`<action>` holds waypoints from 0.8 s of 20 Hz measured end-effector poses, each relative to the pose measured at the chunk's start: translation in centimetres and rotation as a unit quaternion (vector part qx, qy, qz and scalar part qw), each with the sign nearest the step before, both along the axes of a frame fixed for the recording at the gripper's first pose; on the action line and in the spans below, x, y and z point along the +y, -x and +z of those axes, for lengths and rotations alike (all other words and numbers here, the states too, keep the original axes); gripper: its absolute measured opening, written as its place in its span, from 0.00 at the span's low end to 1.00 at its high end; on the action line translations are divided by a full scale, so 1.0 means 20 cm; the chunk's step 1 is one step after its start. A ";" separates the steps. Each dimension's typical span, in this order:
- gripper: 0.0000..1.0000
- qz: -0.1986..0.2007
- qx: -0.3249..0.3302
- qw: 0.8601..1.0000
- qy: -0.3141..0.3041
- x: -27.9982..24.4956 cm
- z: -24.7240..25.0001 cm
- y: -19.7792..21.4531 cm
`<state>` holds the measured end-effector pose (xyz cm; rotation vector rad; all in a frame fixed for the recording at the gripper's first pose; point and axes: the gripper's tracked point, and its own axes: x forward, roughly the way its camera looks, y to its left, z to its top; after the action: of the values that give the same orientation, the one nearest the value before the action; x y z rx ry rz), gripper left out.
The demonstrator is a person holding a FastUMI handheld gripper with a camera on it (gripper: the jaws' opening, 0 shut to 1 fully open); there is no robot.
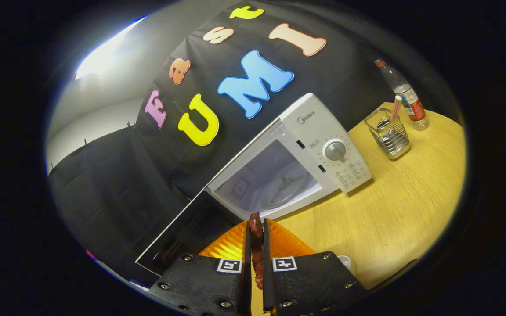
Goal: Open the microwave, put the food inside, and close the microwave door.
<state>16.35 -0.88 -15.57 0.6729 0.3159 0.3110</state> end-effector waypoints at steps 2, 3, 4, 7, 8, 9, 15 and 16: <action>0.11 -0.005 0.002 1.000 0.001 0.07 -0.01 -0.09; 0.11 -0.009 0.007 1.000 -0.002 0.11 -0.02 -0.15; 0.11 -0.014 0.009 1.000 -0.008 0.14 -0.03 -0.20; 0.11 -0.035 0.018 0.999 -0.009 0.19 -0.06 -0.38; 0.10 -0.045 0.023 0.999 -0.006 0.20 -0.08 -0.43; 0.11 -0.057 0.024 0.998 -0.002 0.20 -0.08 -0.49; 0.10 -0.103 0.014 0.994 0.043 0.25 -0.11 -0.75; 0.10 -0.109 0.016 0.993 0.045 0.27 -0.12 -0.79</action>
<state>32.06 4.44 -17.93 0.6174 0.2820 0.0771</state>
